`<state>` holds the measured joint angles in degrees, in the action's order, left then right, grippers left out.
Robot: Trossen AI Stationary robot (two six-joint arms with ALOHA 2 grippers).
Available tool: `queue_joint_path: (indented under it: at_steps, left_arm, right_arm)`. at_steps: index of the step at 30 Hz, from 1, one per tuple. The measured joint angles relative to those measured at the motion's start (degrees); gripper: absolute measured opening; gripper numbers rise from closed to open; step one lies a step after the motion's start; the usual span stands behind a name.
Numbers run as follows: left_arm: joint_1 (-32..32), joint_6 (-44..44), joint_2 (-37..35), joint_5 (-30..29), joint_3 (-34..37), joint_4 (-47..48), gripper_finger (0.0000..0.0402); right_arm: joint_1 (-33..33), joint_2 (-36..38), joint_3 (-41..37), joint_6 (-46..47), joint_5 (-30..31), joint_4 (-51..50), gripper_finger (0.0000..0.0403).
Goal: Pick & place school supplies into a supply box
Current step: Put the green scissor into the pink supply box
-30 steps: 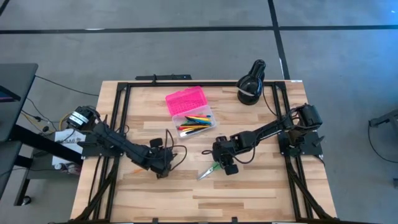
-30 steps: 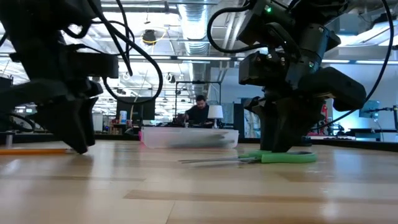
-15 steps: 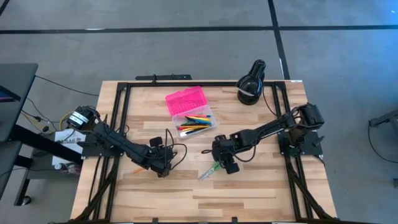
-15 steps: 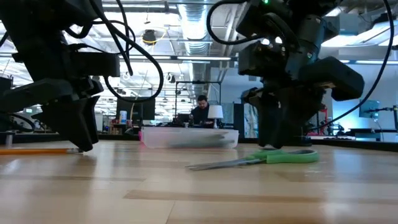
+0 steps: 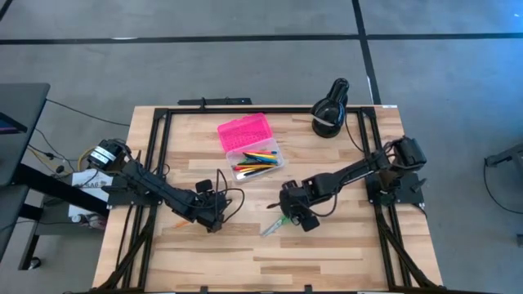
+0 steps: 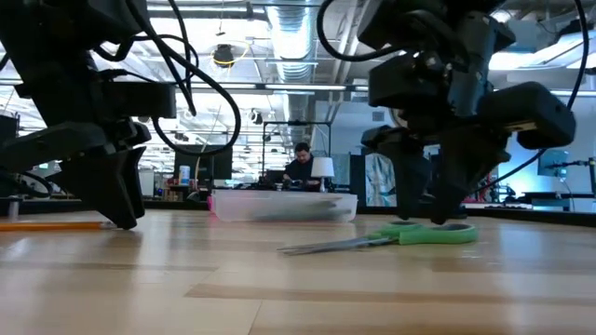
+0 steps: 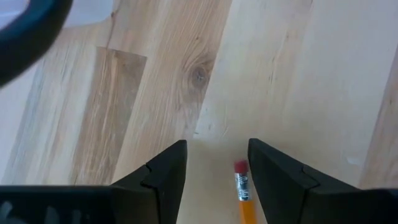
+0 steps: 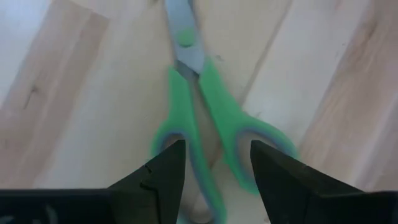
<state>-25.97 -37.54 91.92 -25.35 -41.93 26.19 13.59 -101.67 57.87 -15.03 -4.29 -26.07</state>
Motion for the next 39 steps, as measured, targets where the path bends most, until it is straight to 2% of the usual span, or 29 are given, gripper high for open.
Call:
queue_joint_path:
  at_steps: [10, 29, 39]
  left_arm:
    - [0.00, -0.01, 0.00, -0.44, 0.07, -0.17, 0.0169]
    - [-0.02, 0.40, 0.00, -0.67, 0.07, -0.18, 0.0169]
    - [-0.03, 0.43, 0.00, -0.89, 0.07, -0.19, 0.0169]
  right_arm:
    - [2.22, -0.72, 0.15, -1.91, 7.39, -0.92, 0.0173]
    - [1.48, -1.88, 0.02, -4.90, 7.44, -0.47, 0.0174]
    - [0.76, -1.92, 0.03, 1.69, 5.67, -1.39, 0.0140]
